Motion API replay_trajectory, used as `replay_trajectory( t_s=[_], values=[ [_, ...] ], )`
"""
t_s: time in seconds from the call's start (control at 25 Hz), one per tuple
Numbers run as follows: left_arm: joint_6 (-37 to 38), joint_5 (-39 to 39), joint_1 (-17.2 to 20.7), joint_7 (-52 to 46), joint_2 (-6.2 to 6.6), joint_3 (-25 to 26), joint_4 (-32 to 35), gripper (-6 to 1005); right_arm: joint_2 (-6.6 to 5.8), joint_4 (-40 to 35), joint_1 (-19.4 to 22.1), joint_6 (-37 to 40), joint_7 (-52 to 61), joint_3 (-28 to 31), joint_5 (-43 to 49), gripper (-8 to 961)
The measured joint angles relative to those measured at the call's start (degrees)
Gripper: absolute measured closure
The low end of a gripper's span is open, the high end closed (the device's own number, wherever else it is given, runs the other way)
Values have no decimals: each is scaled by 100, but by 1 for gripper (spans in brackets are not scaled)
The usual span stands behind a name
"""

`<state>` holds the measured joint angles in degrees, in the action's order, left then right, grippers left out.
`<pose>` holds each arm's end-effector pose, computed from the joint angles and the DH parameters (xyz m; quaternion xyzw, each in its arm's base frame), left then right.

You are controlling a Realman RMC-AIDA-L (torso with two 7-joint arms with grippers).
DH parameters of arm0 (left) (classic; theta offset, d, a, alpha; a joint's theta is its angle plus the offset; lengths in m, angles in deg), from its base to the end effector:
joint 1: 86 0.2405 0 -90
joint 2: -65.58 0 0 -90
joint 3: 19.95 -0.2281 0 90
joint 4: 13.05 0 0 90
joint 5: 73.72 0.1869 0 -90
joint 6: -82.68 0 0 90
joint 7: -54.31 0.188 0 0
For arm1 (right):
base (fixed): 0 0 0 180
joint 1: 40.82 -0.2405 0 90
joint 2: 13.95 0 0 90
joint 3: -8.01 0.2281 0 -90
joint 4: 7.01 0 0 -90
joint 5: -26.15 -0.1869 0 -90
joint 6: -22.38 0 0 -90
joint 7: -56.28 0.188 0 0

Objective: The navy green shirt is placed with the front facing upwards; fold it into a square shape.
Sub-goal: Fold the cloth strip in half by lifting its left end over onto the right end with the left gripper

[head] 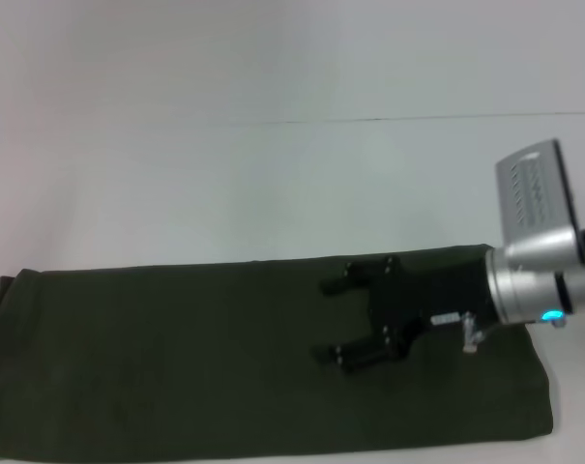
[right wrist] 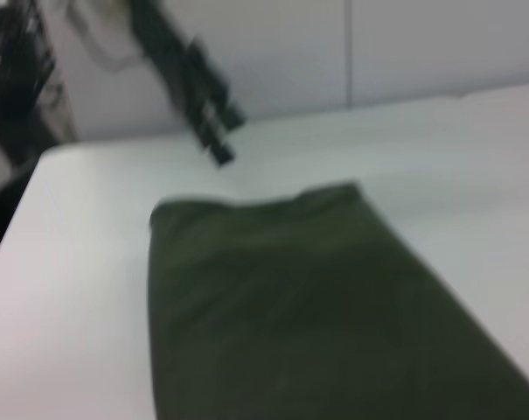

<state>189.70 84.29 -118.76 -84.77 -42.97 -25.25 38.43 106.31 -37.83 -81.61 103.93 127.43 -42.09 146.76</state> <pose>-0.3132 0.2812 0.0938 -0.6667 -0.7220 -0.1225 0.1387 0.1801 0.3200 -0.0819 -0.9854 0.0821 0.1381 0.0556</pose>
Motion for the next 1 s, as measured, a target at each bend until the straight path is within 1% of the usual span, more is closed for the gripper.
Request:
replay_trajectory(
  t_s=[0.16,0.28,0.36,0.48,0.56,0.68,0.8,0.92,1.0],
  values=[
    [-70,99,-54,-225,15,-174,-39,108,10,189,8,-183,-455,-237,-164,38],
    [-147,107,-99,-391,16,-356,-41,109,12,251,39,-212,-565,-298,-310,37],
    [-219,115,-138,-379,17,-532,-41,109,12,275,50,-218,-570,-324,-349,37],
    [-470,230,-199,-251,-1,-1025,-44,109,14,374,46,-235,-574,-362,-355,37],
    [-628,354,-241,-216,-17,-1225,-54,109,14,434,41,-259,-575,-404,-355,37],
    [-775,400,-288,-215,-22,-1316,-62,109,16,540,36,-338,-576,-433,-358,38],
    [-800,394,-315,-233,-7,-1294,-67,108,22,605,23,-429,-573,-435,-369,37],
    [-450,280,-395,-270,58,-1093,-285,108,24,642,-2,-523,-544,-435,-372,37],
    [-149,124,-456,-206,96,-1025,-587,108,23,647,-5,-567,-529,-435,-373,37]
  ],
)
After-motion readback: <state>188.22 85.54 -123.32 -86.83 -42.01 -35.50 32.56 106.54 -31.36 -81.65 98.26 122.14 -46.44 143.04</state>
